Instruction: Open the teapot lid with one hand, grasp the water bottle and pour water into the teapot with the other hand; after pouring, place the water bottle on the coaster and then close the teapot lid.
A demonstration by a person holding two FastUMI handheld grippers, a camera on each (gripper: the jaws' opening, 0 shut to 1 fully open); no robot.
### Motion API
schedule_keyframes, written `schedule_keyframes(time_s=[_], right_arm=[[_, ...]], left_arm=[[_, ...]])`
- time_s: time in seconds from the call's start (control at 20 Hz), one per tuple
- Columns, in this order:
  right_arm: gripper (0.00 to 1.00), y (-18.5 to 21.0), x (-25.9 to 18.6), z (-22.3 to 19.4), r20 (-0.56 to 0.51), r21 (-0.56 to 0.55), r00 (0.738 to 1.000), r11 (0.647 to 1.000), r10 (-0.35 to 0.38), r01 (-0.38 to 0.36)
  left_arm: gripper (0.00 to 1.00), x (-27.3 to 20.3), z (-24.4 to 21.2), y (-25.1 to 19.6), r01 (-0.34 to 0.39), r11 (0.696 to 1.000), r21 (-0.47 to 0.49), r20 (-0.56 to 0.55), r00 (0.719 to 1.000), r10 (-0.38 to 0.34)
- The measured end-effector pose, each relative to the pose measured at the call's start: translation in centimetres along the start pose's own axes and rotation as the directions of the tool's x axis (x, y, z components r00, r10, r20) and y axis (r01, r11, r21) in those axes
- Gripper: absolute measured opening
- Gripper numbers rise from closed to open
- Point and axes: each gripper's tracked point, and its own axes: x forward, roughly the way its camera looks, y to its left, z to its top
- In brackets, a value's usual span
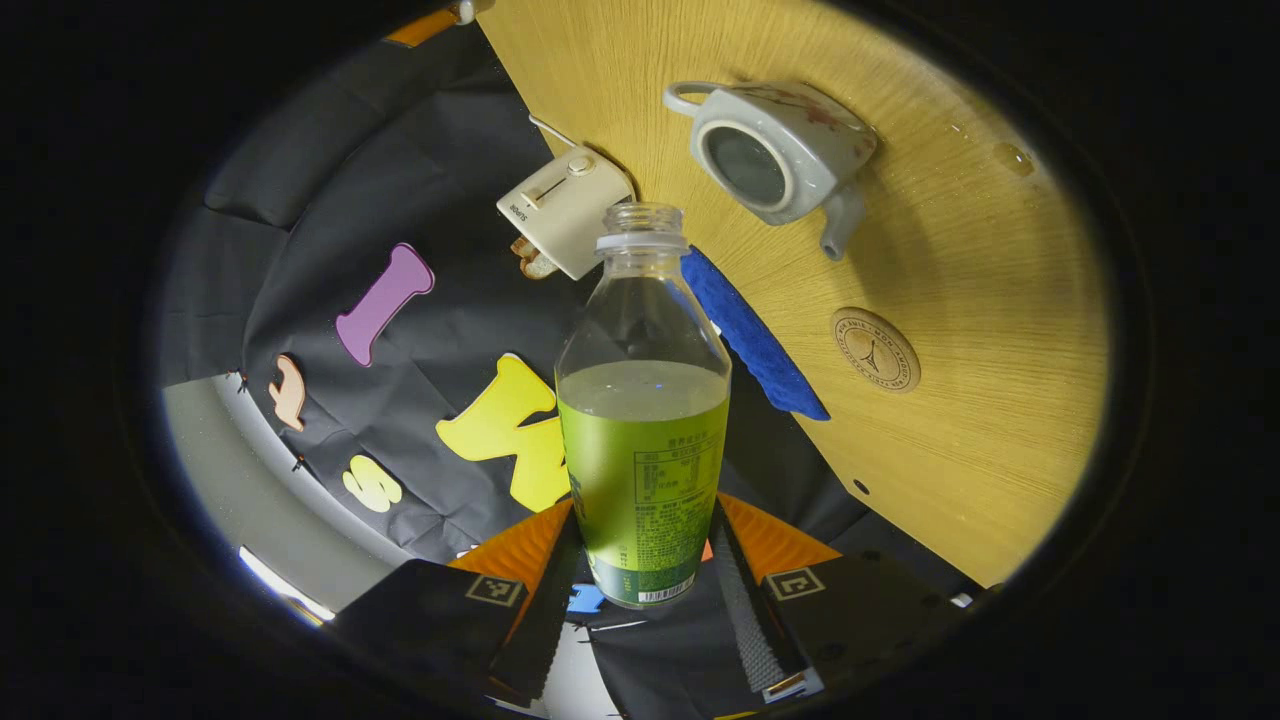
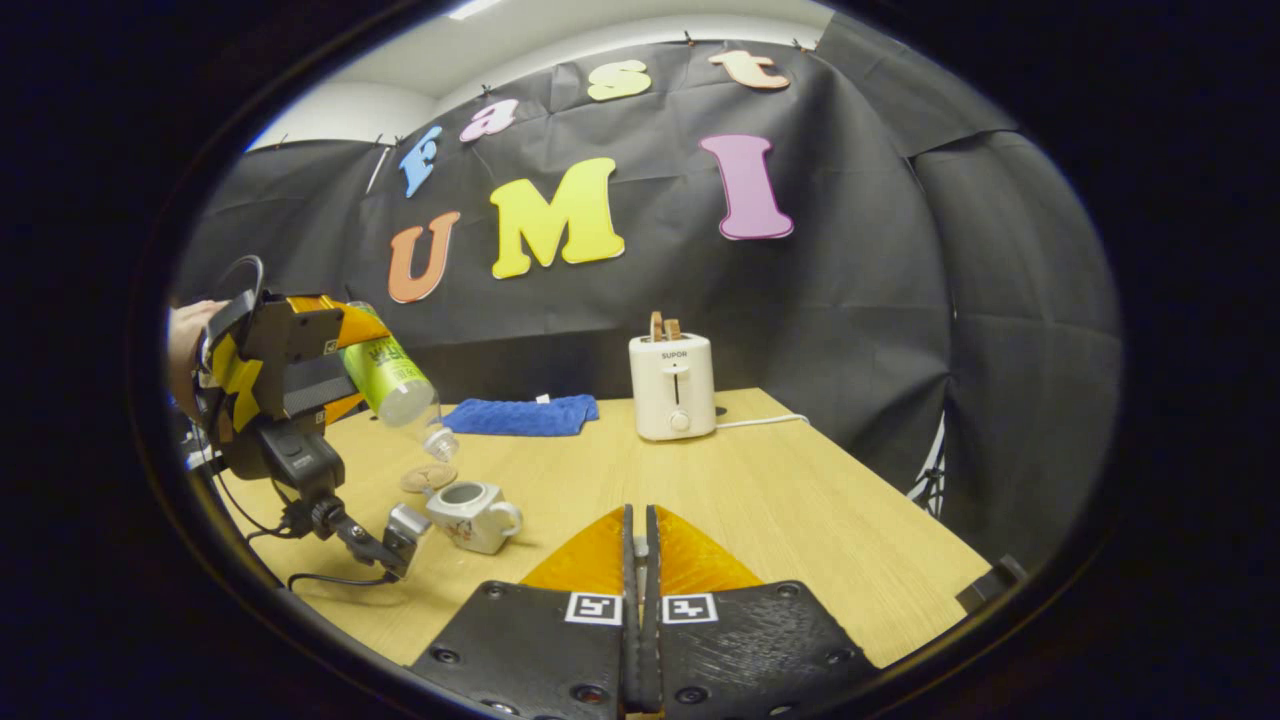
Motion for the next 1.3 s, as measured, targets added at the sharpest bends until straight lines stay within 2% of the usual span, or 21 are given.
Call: schedule_keyframes(time_s=[0.25, 0.35, 0.5, 0.55, 0.6, 0.7, 0.9, 0.95, 1.0, 1.05, 1.1, 1.15, 1.3], right_arm=[[0.00, 0.3, -0.4, 0.3, 0.001, -0.018, 1.000, 1.000, -0.014, 0.014], [0.00, 0.6, -0.7, 0.6, 0.003, -0.028, 1.000, 0.999, -0.019, 0.019], [0.00, 0.8, -1.2, 1.5, 0.020, -0.041, 0.999, 0.999, -0.031, 0.031], [0.00, 0.8, -1.4, 1.6, 0.025, -0.041, 0.999, 0.999, -0.033, 0.034], [0.00, 0.9, -1.5, 1.8, 0.027, -0.037, 0.999, 0.999, -0.035, 0.036], [0.00, 1.2, -1.6, 2.2, 0.030, -0.024, 0.999, 0.999, -0.036, 0.037], [0.00, 2.1, -1.9, 2.5, 0.037, -0.034, 0.999, 0.999, -0.031, 0.032], [0.00, 2.4, -2.0, 2.6, 0.040, -0.038, 0.999, 0.999, -0.028, 0.029], [0.00, 2.6, -2.1, 2.8, 0.044, -0.038, 0.999, 0.999, -0.026, 0.028], [0.00, 2.7, -2.2, 2.9, 0.046, -0.038, 0.999, 0.999, -0.025, 0.027], [0.00, 2.8, -2.2, 3.0, 0.048, -0.038, 0.999, 0.999, -0.023, 0.025], [0.00, 3.0, -2.1, 3.1, 0.050, -0.041, 0.999, 0.999, -0.020, 0.022], [0.00, 3.4, -2.2, 3.2, 0.053, -0.045, 0.999, 0.999, -0.011, 0.014]], left_arm=[[0.73, -0.2, -0.1, -0.7, -0.003, 0.998, -0.067, 0.007, 1.000, 0.004], [0.73, 0.0, -0.3, -1.7, 0.005, 0.990, -0.140, 0.002, 1.000, -0.005], [0.73, -0.3, 0.1, -4.0, 0.051, 0.955, -0.294, 0.015, 0.999, -0.049], [0.72, -0.3, 0.1, -5.0, 0.078, 0.923, -0.376, 0.023, 0.997, -0.075], [0.72, -0.4, 0.3, -6.3, 0.114, 0.872, -0.477, 0.037, 0.993, -0.110], [0.73, -1.0, 0.4, -8.7, 0.168, 0.733, -0.659, 0.050, 0.982, -0.181], [0.73, -0.8, 0.8, -9.2, 0.184, 0.487, -0.854, 0.094, 0.975, -0.204], [0.73, -0.6, 0.8, -9.8, 0.197, 0.402, -0.894, 0.117, 0.970, -0.215], [0.69, -0.6, 1.1, -10.2, 0.205, 0.305, -0.930, 0.140, 0.965, -0.221], [0.74, -0.8, 1.1, -10.7, 0.202, 0.203, -0.958, 0.153, 0.960, -0.233], [0.73, -1.2, 1.4, -10.7, 0.208, 0.116, -0.971, 0.177, 0.956, -0.232], [0.74, -1.4, 1.4, -10.6, 0.200, 0.039, -0.979, 0.186, 0.955, -0.229], [0.74, -1.3, 1.7, -9.4, 0.175, -0.161, -0.971, 0.203, 0.962, -0.183]])
